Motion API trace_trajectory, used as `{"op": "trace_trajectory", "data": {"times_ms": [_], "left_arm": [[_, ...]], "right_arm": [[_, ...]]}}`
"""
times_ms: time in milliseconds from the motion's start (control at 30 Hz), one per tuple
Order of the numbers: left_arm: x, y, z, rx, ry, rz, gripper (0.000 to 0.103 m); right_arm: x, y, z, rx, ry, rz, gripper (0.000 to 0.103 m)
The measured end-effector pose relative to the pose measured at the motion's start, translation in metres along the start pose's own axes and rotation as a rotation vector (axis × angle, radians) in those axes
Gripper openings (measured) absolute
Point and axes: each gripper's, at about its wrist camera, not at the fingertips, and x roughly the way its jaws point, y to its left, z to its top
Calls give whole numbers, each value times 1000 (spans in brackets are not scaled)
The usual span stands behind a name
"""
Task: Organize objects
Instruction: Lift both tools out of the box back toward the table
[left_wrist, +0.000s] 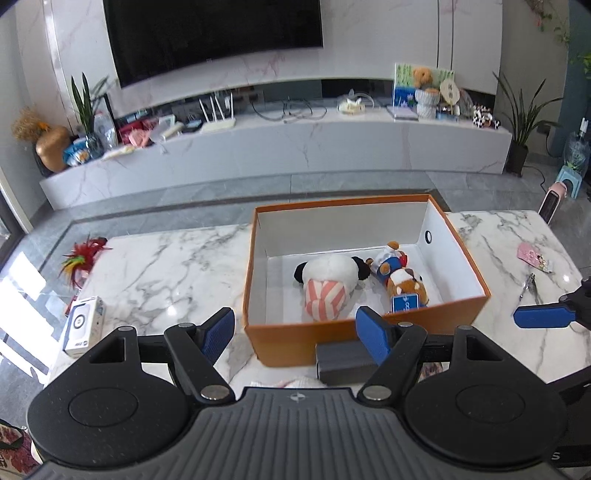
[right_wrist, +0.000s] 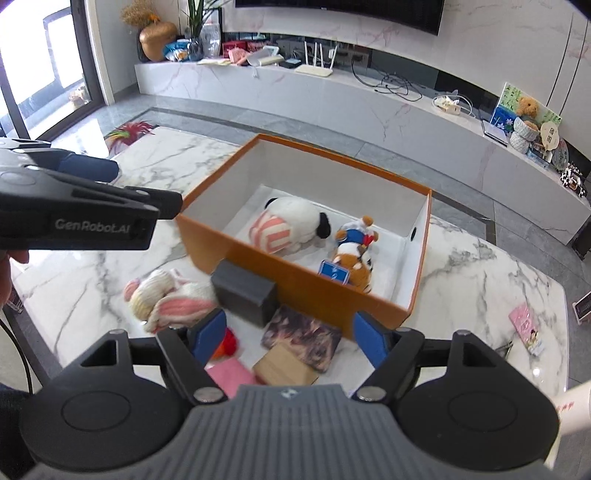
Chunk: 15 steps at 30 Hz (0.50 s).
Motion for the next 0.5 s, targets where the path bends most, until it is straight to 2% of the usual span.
{"op": "trace_trajectory", "data": {"times_ms": [233,500], "left_arm": [[-14,-10,-37,48,-49,9,86],[3,-11,-67,66,-53,29,86]], "right_arm": [[-3,29,-38,-39,-64,-42,81],[8,31,-63,-4,-130,-31,87]]}}
